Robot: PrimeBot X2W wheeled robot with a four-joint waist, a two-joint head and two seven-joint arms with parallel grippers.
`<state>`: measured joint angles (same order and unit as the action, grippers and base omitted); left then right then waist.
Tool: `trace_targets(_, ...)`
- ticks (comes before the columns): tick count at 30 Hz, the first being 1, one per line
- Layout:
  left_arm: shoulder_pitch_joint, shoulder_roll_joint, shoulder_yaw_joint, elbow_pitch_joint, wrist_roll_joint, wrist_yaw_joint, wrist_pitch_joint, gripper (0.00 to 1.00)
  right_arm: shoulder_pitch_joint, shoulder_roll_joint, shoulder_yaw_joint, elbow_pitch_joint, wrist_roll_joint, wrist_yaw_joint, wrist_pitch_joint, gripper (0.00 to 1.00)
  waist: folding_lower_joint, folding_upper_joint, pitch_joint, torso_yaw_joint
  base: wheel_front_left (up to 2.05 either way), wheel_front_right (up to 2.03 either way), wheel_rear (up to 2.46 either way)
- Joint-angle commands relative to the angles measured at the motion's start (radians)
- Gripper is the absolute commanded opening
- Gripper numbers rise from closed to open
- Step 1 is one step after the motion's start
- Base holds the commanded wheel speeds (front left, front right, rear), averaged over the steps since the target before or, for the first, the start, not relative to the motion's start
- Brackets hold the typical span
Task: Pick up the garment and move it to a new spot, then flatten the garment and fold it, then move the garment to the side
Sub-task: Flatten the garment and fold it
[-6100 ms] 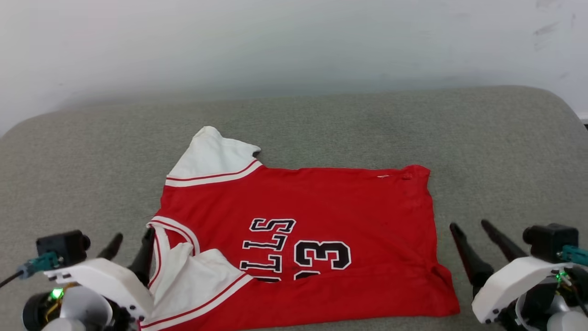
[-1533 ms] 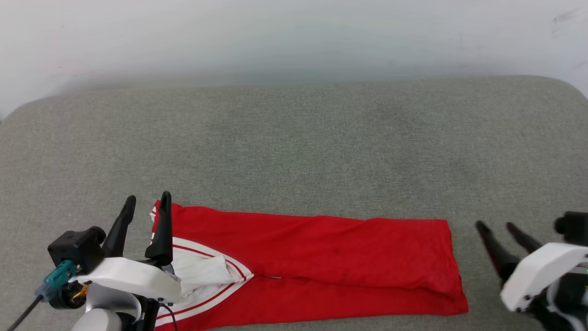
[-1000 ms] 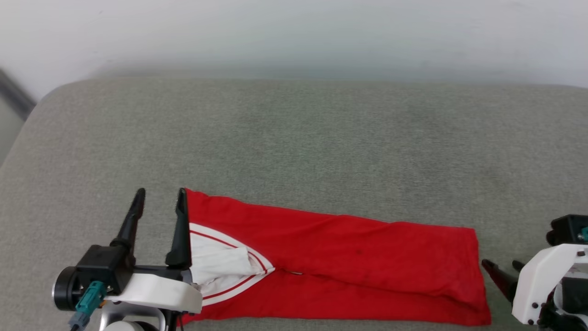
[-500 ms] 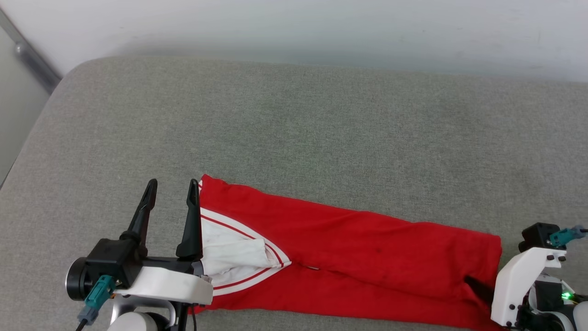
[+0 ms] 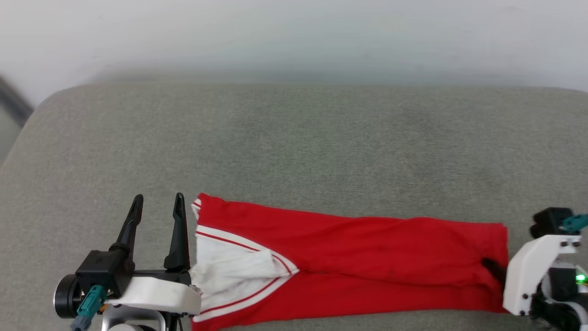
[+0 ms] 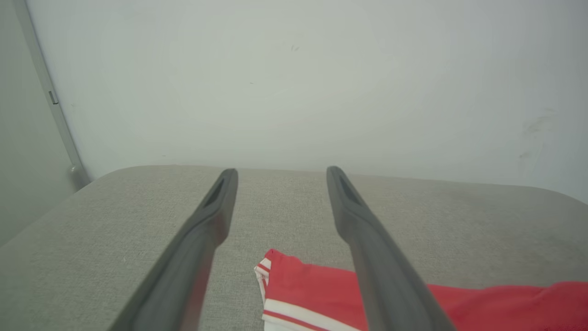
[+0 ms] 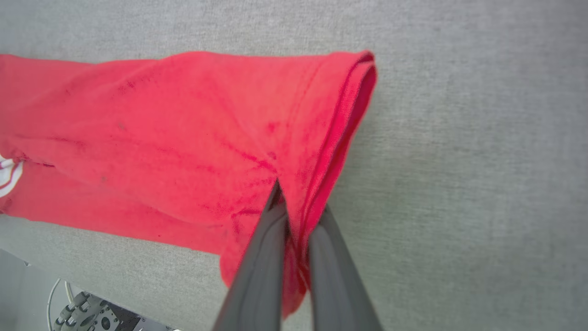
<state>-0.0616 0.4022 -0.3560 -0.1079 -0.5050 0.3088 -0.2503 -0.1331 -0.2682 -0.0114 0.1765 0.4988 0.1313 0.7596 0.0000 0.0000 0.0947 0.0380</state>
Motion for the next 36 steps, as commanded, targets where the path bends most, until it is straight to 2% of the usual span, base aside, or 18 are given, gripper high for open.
trace_targets(1,0.017,0.006,0.004,-0.002,-0.002,0.006,-0.003,1.0,0.009,-0.014,-0.033,-0.007,-0.006,-0.001,-0.002,0.0,0.0,0.0,-0.018,-0.03,0.0,0.0,0.0)
trace_targets(8,0.028,0.006,0.002,-0.003,-0.007,0.007,-0.002,1.0,0.045,-0.013,-0.211,-0.042,-0.039,-0.001,0.015,0.0,0.0,0.0,-0.029,-0.061,0.0,0.0,0.0)
trace_targets(12,0.032,0.006,0.002,0.0,-0.013,0.008,-0.002,1.0,0.052,0.038,-0.293,-0.058,0.01,-0.001,0.036,0.0,0.0,0.0,-0.03,-0.067,0.0,0.0,0.0)
trace_targets(15,0.03,0.004,0.0,0.002,-0.016,0.007,-0.002,1.0,0.017,0.13,-0.344,-0.066,0.154,-0.001,0.081,0.0,0.0,0.0,-0.03,-0.065,0.0,0.0,0.0)
trace_targets(16,0.024,0.004,-0.004,0.004,-0.015,0.002,-0.001,1.0,0.004,0.189,-0.374,-0.057,0.327,-0.001,0.164,0.0,0.0,0.0,-0.03,-0.058,0.0,0.0,0.0)
trace_targets(20,0.013,0.003,-0.009,0.006,-0.018,0.001,0.003,1.0,-0.002,0.218,-0.361,-0.03,0.524,-0.001,0.271,0.0,0.0,0.0,-0.03,-0.044,0.0,0.0,0.0)
trace_targets(23,0.001,0.002,-0.015,0.008,-0.018,-0.003,0.008,1.0,-0.012,0.221,-0.277,0.022,0.676,-0.001,0.28,0.0,0.0,0.0,-0.024,-0.033,0.0,0.0,0.0)
trace_targets(27,-0.022,-0.003,-0.025,0.011,-0.016,-0.01,0.014,1.0,-0.028,0.219,-0.122,0.07,0.767,-0.001,0.233,0.0,0.0,0.0,-0.011,-0.013,0.0,0.0,0.0)
trace_targets(36,-0.07,-0.022,-0.044,0.036,-0.018,-0.033,0.011,1.0,-0.139,0.219,0.223,0.188,0.834,-0.001,-0.009,0.0,0.0,0.0,0.022,0.043,0.0,0.0,0.0)
